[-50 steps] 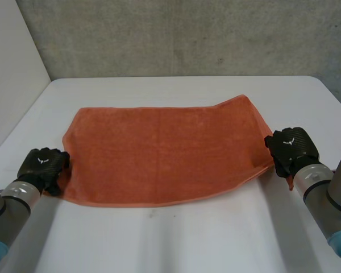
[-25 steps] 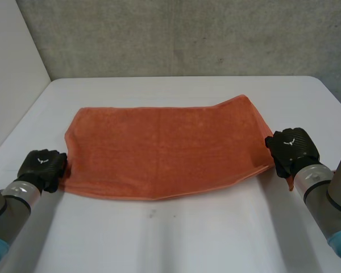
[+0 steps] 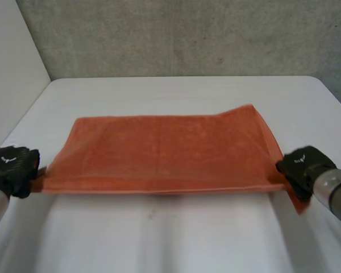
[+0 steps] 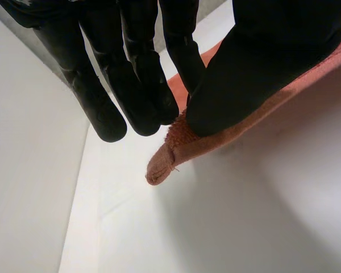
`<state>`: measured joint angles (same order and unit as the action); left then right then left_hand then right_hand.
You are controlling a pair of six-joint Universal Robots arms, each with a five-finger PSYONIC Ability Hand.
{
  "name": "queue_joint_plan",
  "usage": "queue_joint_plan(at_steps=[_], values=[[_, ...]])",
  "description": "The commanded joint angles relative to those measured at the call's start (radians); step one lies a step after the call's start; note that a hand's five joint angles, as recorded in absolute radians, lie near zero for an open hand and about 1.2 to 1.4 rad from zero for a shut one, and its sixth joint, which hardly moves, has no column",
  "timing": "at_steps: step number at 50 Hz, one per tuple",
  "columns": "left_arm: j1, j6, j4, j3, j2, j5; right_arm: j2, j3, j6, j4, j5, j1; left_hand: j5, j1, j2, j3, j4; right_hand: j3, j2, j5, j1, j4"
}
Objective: Fold the laundry
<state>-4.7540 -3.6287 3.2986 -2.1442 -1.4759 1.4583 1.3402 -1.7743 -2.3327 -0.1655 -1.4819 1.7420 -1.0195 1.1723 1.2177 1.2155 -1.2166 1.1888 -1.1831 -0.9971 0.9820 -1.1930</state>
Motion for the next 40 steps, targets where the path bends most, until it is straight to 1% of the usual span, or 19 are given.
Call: queue_joint_plan(at_steps=[1, 7, 12, 14, 15, 17, 18, 20, 21, 24, 29, 30, 31, 33, 34, 35, 36, 38, 40], values=[[-0.024, -0.060, -0.198, -0.005, 0.153, 0.007, 0.083, -0.057, 0.200, -0.207, 0.002, -0.055, -0.202, 0.224, 0.179, 0.181, -0.180, 0.207, -0.213, -0.225, 0.414, -0.203], [-0.034, -0.108, -0.201, -0.011, 0.160, 0.004, 0.102, -0.048, 0.243, -0.201, 0.011, -0.062, -0.202, 0.224, 0.179, 0.181, -0.180, 0.207, -0.213, -0.225, 0.414, -0.203], [-0.052, -0.108, -0.183, 0.000, 0.121, -0.010, 0.090, -0.005, 0.242, -0.099, 0.064, -0.058, -0.202, 0.224, 0.179, 0.181, -0.180, 0.207, -0.213, -0.225, 0.414, -0.203], [-0.046, -0.103, -0.119, 0.026, 0.028, -0.012, 0.068, 0.004, 0.242, -0.060, 0.071, -0.056, -0.202, 0.224, 0.179, 0.181, -0.180, 0.207, -0.213, -0.225, 0.414, -0.203], [-0.046, -0.103, -0.119, 0.026, 0.028, -0.012, 0.068, 0.004, 0.242, -0.060, 0.071, -0.056, -0.202, 0.224, 0.179, 0.181, -0.180, 0.207, -0.213, -0.225, 0.414, -0.203], [-0.012, -0.107, -0.044, 0.073, -0.081, -0.010, -0.013, 0.038, 0.243, 0.013, 0.062, -0.052, -0.202, 0.224, 0.179, 0.181, -0.180, 0.207, -0.213, -0.225, 0.414, -0.203], [-0.012, -0.107, -0.043, 0.073, -0.081, -0.010, -0.013, 0.038, 0.243, 0.014, 0.061, -0.052, -0.202, 0.224, 0.179, 0.181, -0.180, 0.207, -0.213, -0.225, 0.414, -0.203], [0.026, -0.107, 0.010, 0.139, -0.188, -0.004, -0.068, 0.073, 0.243, 0.059, 0.055, -0.052, -0.202, 0.224, 0.179, 0.181, -0.180, 0.207, -0.213, -0.225, 0.414, -0.203], [0.026, -0.107, 0.010, 0.139, -0.188, -0.004, -0.068, 0.073, 0.243, 0.060, 0.055, -0.052, -0.202, 0.224, 0.179, 0.181, -0.180, 0.207, -0.213, -0.225, 0.414, -0.203], [0.052, -0.102, 0.051, 0.225, -0.314, -0.001, -0.116, 0.118, 0.242, 0.092, 0.055, -0.044, -0.202, 0.224, 0.179, 0.181, -0.180, 0.207, -0.213, -0.225, 0.414, -0.203], [0.117, -0.096, 0.136, 0.392, -0.460, 0.007, -0.211, 0.279, 0.219, 0.185, 0.029, 0.017, -0.202, 0.224, 0.179, 0.181, -0.180, 0.207, -0.213, -0.225, 0.414, -0.203], [0.149, -0.087, 0.195, 0.487, -0.499, 0.026, -0.228, 0.355, 0.190, 0.231, 0.000, 0.036, -0.202, 0.224, 0.179, 0.181, -0.180, 0.207, -0.213, -0.225, 0.414, -0.203], [0.149, -0.087, 0.196, 0.488, -0.500, 0.027, -0.228, 0.355, 0.190, 0.231, 0.000, 0.036, -0.202, 0.224, 0.179, 0.181, -0.180, 0.207, -0.213, -0.225, 0.414, -0.203], [0.184, -0.038, 0.306, 0.649, -0.517, 0.089, -0.237, 0.528, 0.104, 0.350, -0.066, 0.062, -0.202, 0.224, 0.179, 0.181, -0.180, 0.207, -0.213, -0.225, 0.414, -0.203], [0.184, -0.037, 0.306, 0.650, -0.517, 0.089, -0.237, 0.529, 0.104, 0.351, -0.066, 0.062, -0.202, 0.224, 0.179, 0.181, -0.180, 0.207, -0.213, -0.225, 0.414, -0.203], [0.199, 0.000, 0.350, 0.728, -0.514, 0.118, -0.230, 0.600, 0.064, 0.413, -0.084, 0.066, -0.202, 0.224, 0.179, 0.181, -0.180, 0.207, -0.213, -0.225, 0.414, -0.203], [0.200, 0.001, 0.351, 0.728, -0.514, 0.119, -0.220, 0.660, 0.034, 0.470, -0.096, 0.071, -0.202, 0.224, 0.179, 0.181, -0.180, 0.207, -0.213, -0.225, 0.414, -0.203], [0.224, 0.067, 0.421, 0.837, -0.485, 0.131, -0.207, 0.708, 0.004, 0.504, -0.103, 0.073, -0.202, 0.224, 0.179, 0.181, -0.180, 0.207, -0.213, -0.225, 0.414, -0.203], [0.224, 0.080, 0.443, 0.860, -0.463, 0.123, -0.191, 0.731, -0.007, 0.509, -0.106, 0.074, -0.202, 0.224, 0.179, 0.181, -0.180, 0.207, -0.213, -0.225, 0.414, -0.203]])
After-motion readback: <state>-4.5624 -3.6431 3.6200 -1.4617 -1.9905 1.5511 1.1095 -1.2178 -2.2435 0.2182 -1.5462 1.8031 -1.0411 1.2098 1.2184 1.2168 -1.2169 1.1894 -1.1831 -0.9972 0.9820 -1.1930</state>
